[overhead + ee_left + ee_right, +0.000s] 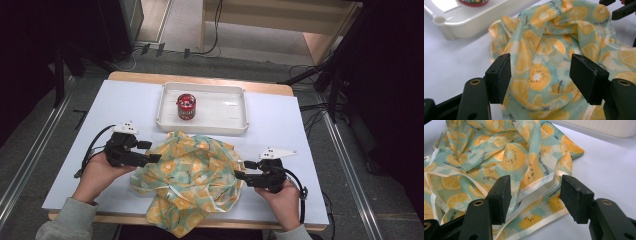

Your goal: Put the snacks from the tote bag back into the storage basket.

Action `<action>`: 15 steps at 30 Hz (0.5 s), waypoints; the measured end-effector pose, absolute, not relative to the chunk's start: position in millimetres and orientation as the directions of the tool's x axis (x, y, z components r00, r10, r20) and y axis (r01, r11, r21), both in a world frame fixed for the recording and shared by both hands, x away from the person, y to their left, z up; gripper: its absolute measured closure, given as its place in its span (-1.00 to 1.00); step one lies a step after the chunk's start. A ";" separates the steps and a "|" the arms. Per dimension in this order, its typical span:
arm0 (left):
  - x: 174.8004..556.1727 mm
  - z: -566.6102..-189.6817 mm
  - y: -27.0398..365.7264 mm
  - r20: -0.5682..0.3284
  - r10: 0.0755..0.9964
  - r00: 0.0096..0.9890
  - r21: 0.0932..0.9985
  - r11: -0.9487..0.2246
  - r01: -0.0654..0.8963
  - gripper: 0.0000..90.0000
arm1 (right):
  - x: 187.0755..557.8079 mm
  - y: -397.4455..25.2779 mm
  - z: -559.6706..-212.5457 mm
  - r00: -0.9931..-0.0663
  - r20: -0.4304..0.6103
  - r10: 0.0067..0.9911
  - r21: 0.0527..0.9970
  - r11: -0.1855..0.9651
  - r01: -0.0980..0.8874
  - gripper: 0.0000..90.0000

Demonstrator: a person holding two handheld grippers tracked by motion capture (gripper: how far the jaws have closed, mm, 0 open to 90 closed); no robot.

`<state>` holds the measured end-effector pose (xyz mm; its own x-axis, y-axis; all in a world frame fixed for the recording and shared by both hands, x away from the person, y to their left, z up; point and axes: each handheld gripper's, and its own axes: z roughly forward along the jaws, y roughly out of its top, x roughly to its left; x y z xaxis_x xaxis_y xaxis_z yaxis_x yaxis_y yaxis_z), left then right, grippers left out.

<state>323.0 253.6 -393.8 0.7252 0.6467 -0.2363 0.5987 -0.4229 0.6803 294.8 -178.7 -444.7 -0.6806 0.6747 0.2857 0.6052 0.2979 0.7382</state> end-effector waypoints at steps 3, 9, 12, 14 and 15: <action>321.1 -394.7 258.9 -0.236 0.651 0.721 0.680 -0.420 0.602 -0.23 | 295.9 -177.6 -444.7 -0.684 0.284 0.672 0.741 0.299 0.601 -0.03; 319.1 -397.7 269.7 -0.244 0.660 0.711 0.686 -0.401 0.607 -0.23 | 298.6 -175.5 -444.9 -0.689 0.282 0.668 0.738 0.308 0.601 -0.03; 318.9 -399.6 273.1 -0.245 0.669 0.702 0.686 -0.392 0.613 -0.23 | 299.5 -174.6 -444.9 -0.688 0.285 0.668 0.737 0.306 0.603 -0.03; 318.9 -400.3 274.5 -0.244 0.671 0.701 0.686 -0.392 0.613 -0.23 | 299.8 -174.3 -444.9 -0.689 0.283 0.667 0.738 0.307 0.600 -0.03; 319.1 -400.6 275.4 -0.242 0.671 0.701 0.684 -0.394 0.614 -0.24 | 299.9 -174.1 -444.9 -0.689 0.283 0.667 0.738 0.308 0.601 -0.03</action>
